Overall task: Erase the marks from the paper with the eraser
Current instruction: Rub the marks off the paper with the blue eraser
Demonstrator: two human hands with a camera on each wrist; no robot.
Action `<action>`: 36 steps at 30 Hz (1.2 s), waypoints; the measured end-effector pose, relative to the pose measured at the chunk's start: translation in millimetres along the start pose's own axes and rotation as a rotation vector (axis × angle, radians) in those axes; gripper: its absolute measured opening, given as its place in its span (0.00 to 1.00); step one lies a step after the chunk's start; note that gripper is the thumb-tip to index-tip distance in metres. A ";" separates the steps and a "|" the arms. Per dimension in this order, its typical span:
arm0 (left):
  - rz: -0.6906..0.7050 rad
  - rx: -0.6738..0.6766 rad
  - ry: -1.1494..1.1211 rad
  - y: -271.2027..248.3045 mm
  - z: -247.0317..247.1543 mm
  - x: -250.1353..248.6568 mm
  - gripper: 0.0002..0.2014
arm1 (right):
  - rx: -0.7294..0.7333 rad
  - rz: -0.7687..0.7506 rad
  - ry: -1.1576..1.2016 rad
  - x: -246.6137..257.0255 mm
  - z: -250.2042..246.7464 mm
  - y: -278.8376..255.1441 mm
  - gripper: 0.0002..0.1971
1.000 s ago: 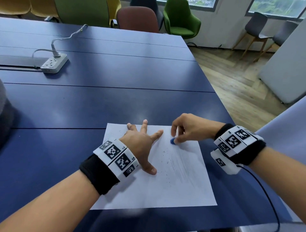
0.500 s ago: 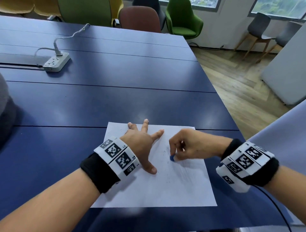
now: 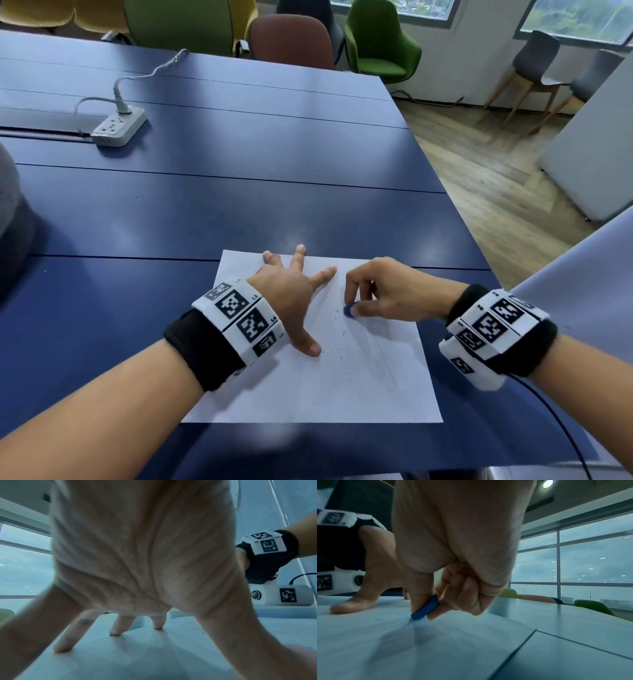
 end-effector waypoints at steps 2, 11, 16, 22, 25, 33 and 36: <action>0.000 -0.005 0.004 -0.3 -0.5 -0.2 0.66 | 0.027 -0.005 0.025 -0.2 5.1 -4.8 0.02; 0.005 -0.013 -0.005 1.6 2.2 0.4 0.67 | -0.020 0.031 -0.029 4.7 5.6 0.3 0.03; -0.001 0.002 -0.010 1.2 1.4 0.7 0.67 | 0.236 0.005 -0.022 10.4 14.1 -19.0 0.05; -0.001 0.005 -0.008 0.9 0.4 1.2 0.67 | 0.088 0.023 0.044 6.2 17.5 -23.4 0.05; -0.005 0.011 -0.015 0.2 0.7 1.5 0.67 | 0.293 0.013 0.002 15.8 22.6 -34.3 0.06; -0.005 0.003 -0.006 1.7 1.4 1.4 0.67 | 0.260 0.008 0.017 21.2 27.1 -41.2 0.05; 0.000 0.000 -0.005 2.9 1.6 1.8 0.67 | 0.197 0.010 0.005 18.9 23.8 -36.9 0.04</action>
Point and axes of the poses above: each hand's wrist, its own y-axis towards the middle knuckle, its own z-axis out of the palm, x = y × z, the point moved 3 cm from there along y, towards the middle knuckle, and after that the axes turned 5 degrees about -z, right-handed, at the moved point
